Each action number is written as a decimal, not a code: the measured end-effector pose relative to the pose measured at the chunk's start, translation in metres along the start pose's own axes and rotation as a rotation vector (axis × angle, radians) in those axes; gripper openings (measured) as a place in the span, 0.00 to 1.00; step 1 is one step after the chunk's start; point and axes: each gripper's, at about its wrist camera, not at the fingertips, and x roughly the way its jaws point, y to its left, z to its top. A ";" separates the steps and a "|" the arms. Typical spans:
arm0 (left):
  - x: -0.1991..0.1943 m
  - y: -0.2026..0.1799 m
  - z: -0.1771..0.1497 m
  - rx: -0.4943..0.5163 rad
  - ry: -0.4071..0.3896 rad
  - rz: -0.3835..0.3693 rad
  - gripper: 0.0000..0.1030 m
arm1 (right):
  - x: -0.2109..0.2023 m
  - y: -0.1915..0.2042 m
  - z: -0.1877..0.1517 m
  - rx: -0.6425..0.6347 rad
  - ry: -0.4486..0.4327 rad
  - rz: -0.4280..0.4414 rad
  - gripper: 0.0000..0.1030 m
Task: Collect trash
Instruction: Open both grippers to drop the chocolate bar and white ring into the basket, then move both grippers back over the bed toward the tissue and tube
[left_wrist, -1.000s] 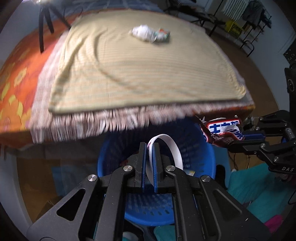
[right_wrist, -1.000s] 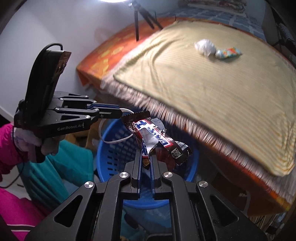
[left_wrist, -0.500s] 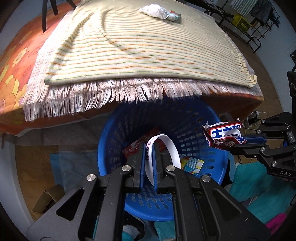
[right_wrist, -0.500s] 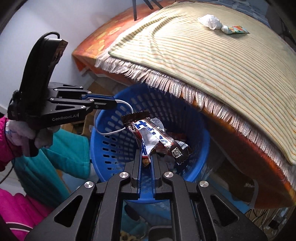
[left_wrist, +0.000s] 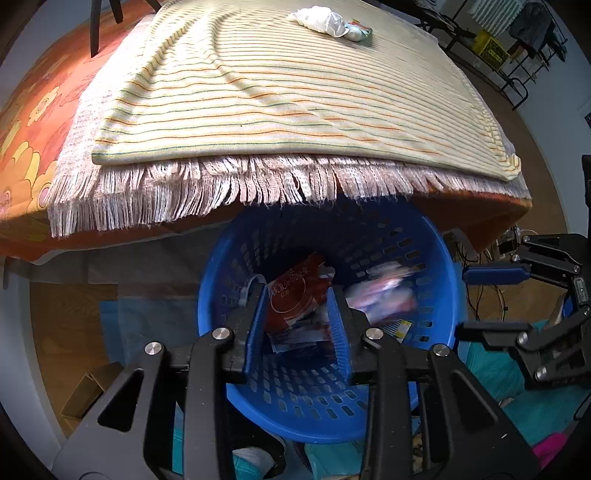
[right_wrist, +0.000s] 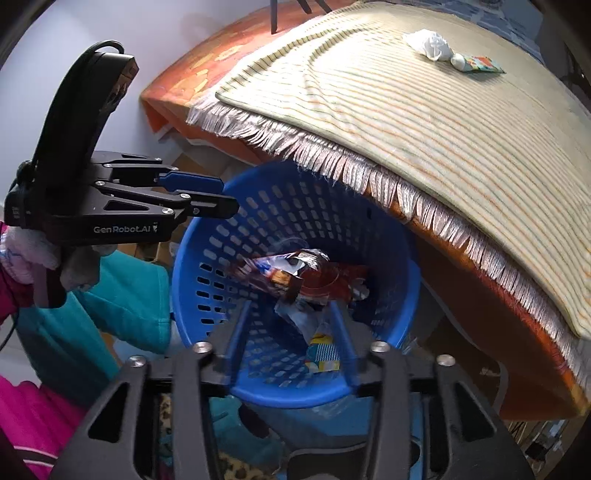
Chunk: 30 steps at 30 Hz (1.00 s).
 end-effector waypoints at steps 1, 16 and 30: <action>0.000 0.000 0.000 0.000 0.001 0.000 0.32 | -0.001 0.000 0.000 -0.003 -0.001 -0.003 0.44; -0.005 0.006 0.005 -0.025 -0.031 0.023 0.63 | -0.006 -0.003 0.001 0.008 -0.006 -0.080 0.58; -0.015 0.004 0.012 -0.051 -0.069 0.010 0.63 | -0.028 -0.002 0.010 0.009 -0.075 -0.218 0.58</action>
